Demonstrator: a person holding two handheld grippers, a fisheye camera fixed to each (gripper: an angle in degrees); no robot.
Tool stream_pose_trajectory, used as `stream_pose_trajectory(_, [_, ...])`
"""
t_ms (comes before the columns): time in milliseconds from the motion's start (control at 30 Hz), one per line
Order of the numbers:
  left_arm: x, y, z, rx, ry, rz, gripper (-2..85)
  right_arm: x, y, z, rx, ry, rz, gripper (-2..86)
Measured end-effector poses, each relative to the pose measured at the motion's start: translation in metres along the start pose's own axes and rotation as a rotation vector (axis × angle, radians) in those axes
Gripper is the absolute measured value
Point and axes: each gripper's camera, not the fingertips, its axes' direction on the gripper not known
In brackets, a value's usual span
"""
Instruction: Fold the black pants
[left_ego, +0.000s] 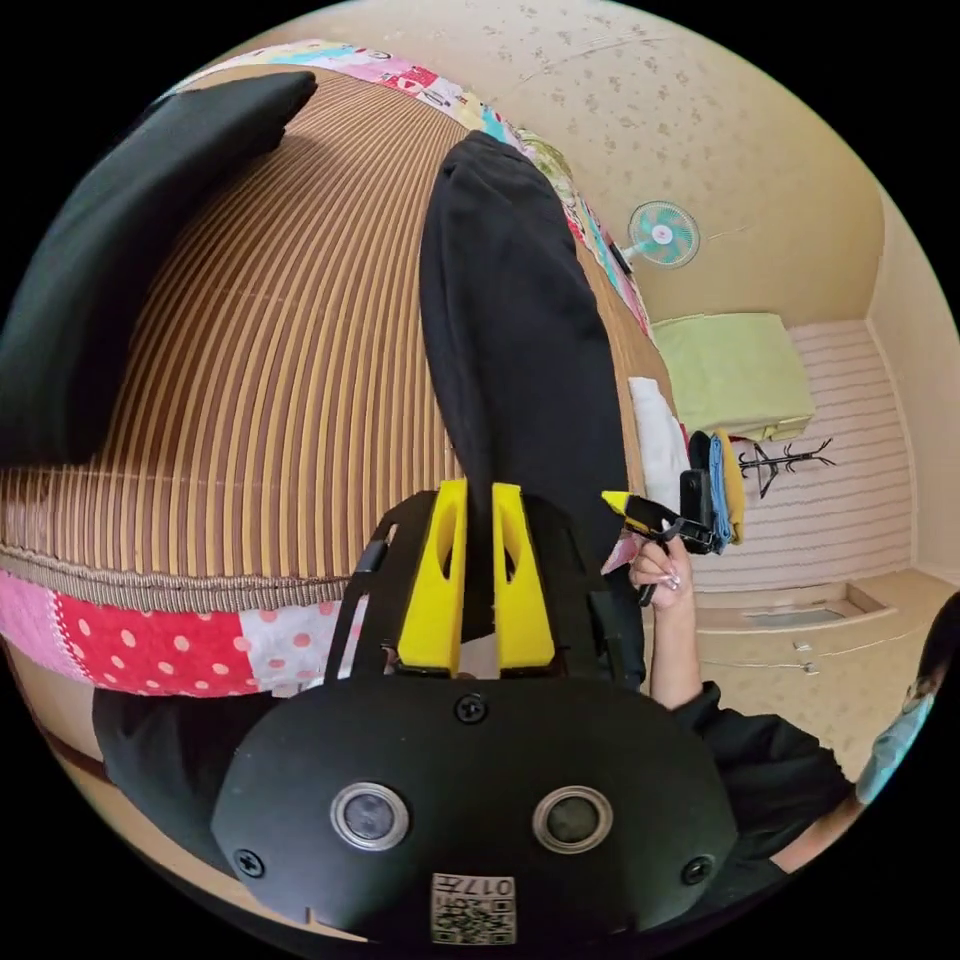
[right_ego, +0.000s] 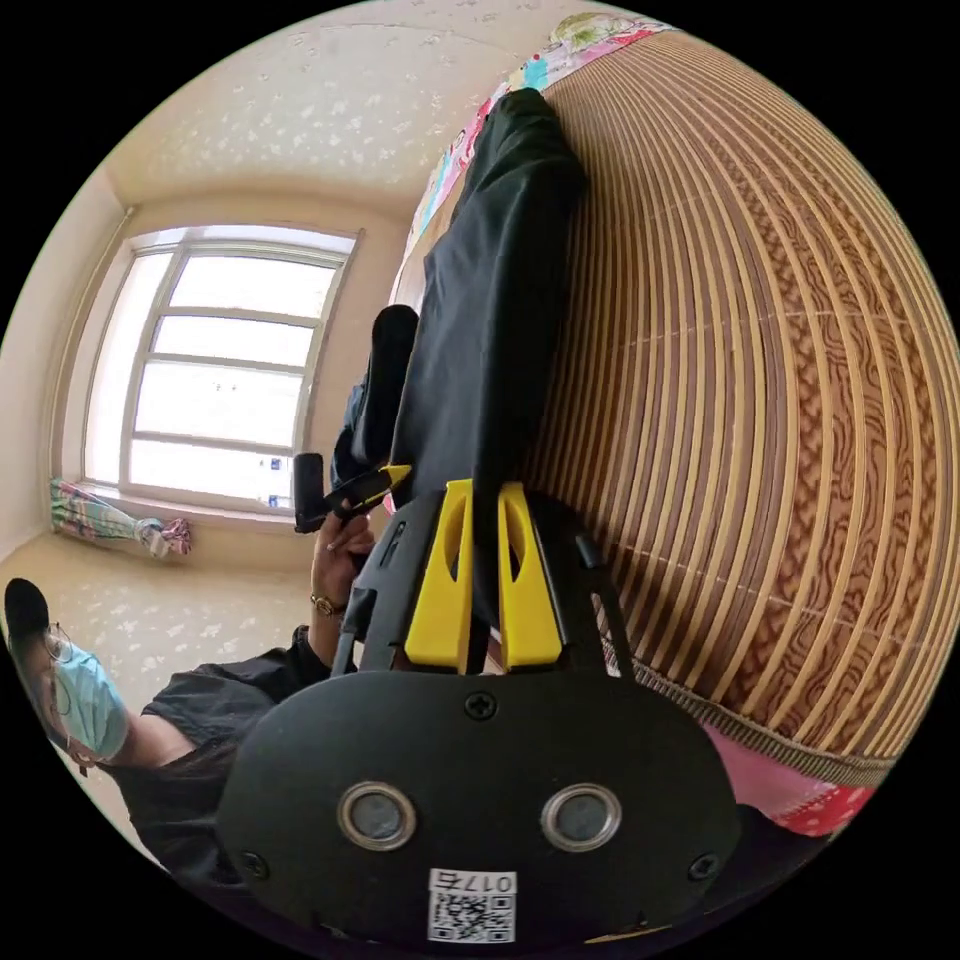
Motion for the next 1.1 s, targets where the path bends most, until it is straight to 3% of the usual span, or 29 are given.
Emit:
stream_pose_trajectory(133, [0.036,0.031,-0.053,0.028,0.257,0.160,3.8,-0.071,0.033,-0.041,0.046,-0.083,-0.231,2.8])
stream_pose_trajectory(200, [0.091,0.063,-0.114,0.127,0.366,0.330,3.8,-0.134,0.061,-0.087,0.141,-0.131,-0.395,2.3])
stream_pose_trajectory(367, [0.225,0.131,-0.256,0.403,0.481,0.686,3.8,-0.280,0.117,-0.177,0.300,-0.217,-0.771,1.9])
stream_pose_trajectory(500, [0.330,0.176,-0.339,0.590,0.531,0.853,3.7,-0.387,0.153,-0.228,0.435,-0.139,-0.952,1.8])
stream_pose_trajectory(667, [0.396,0.183,-0.365,0.732,0.398,0.856,2.9,-0.421,0.120,-0.254,0.477,-0.056,-0.865,1.7])
stream_pose_trajectory(900, [0.401,0.053,-0.298,0.692,0.090,0.690,2.3,-0.370,-0.028,-0.232,0.515,0.204,-0.634,1.5])
stream_pose_trajectory(1100, [0.394,-0.027,-0.251,0.676,0.001,0.735,3.3,-0.332,-0.085,-0.215,0.575,0.222,-0.611,1.7])
